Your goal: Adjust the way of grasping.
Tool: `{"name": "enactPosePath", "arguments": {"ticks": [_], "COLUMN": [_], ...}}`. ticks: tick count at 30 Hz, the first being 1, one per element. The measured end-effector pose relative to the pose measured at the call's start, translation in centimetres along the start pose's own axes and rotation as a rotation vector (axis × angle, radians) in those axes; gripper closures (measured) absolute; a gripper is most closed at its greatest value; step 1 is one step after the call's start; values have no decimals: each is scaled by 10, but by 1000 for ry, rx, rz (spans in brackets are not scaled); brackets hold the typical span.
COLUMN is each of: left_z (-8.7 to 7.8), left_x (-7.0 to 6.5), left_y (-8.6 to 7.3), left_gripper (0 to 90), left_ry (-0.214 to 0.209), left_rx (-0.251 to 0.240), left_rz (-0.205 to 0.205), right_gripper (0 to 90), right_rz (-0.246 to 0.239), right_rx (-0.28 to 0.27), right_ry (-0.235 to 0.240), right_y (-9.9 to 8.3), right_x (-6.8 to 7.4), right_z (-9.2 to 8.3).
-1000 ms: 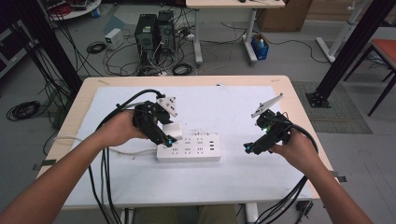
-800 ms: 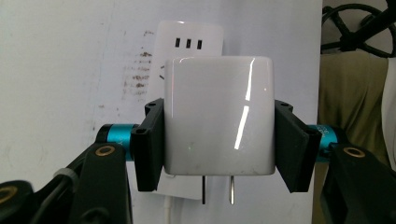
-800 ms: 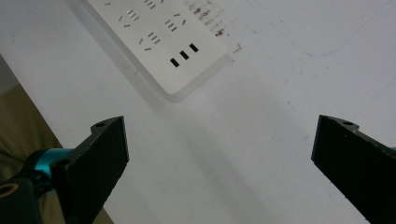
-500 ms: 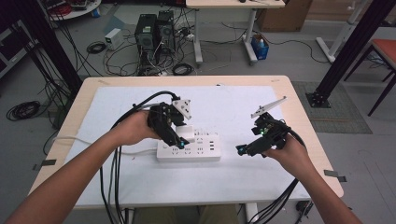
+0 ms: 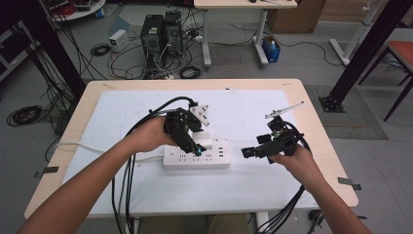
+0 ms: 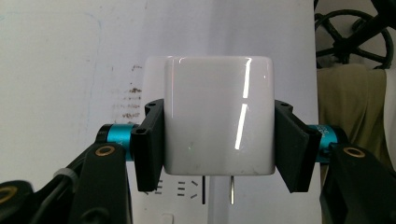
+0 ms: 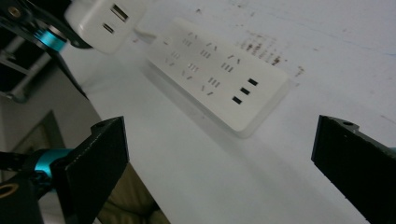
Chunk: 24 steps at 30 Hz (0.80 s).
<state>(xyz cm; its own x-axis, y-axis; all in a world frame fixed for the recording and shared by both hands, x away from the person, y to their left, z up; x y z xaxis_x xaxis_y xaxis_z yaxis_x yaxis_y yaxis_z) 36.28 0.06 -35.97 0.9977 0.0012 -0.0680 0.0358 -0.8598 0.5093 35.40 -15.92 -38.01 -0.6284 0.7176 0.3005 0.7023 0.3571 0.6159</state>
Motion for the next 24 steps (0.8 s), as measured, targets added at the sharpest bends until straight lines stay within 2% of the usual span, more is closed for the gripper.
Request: {"name": "enactPosePath", "arguments": {"ticks": [9, 13, 17, 21, 22, 24], "left_z": [8, 11, 14, 18, 20, 21], "left_x": [-1, -3, -3, -5, -5, -6], "left_y": [12, 18, 21, 26, 28, 30], "left_gripper": [425, 425, 425, 426, 425, 425], "left_ry": [-3, -7, -7, -12, -15, -14], "left_rx": [-15, -24, -30, -40, -40, -42], "left_rz": [28, 38, 47, 49, 54, 59], "right_gripper": [33, 33, 33, 33, 33, 33], "right_rz": [141, 173, 227, 252, 275, 301], "right_rx": [-44, -50, -54, -55, -59, -63], "right_ry": [146, 187, 246, 265, 290, 311], "right_y": [7, 10, 13, 14, 16, 18], "right_x": [9, 13, 18, 20, 20, 21], "right_z": [0, 2, 4, 5, 6, 7]}}
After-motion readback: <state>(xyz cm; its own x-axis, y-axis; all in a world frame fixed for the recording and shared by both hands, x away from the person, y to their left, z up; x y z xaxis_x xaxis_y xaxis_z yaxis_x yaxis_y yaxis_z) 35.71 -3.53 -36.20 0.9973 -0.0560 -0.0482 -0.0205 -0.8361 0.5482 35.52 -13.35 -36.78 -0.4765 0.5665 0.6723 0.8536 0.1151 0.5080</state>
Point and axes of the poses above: each handheld gripper's, and its own axes: z roughly forward along the jaws, y roughly out of its top, x roughly to its left, the point moved 10 cm from there along z, roughly forward along the jaws, and after that the axes turned 9 degrees about -y, right-handed, at the moved point
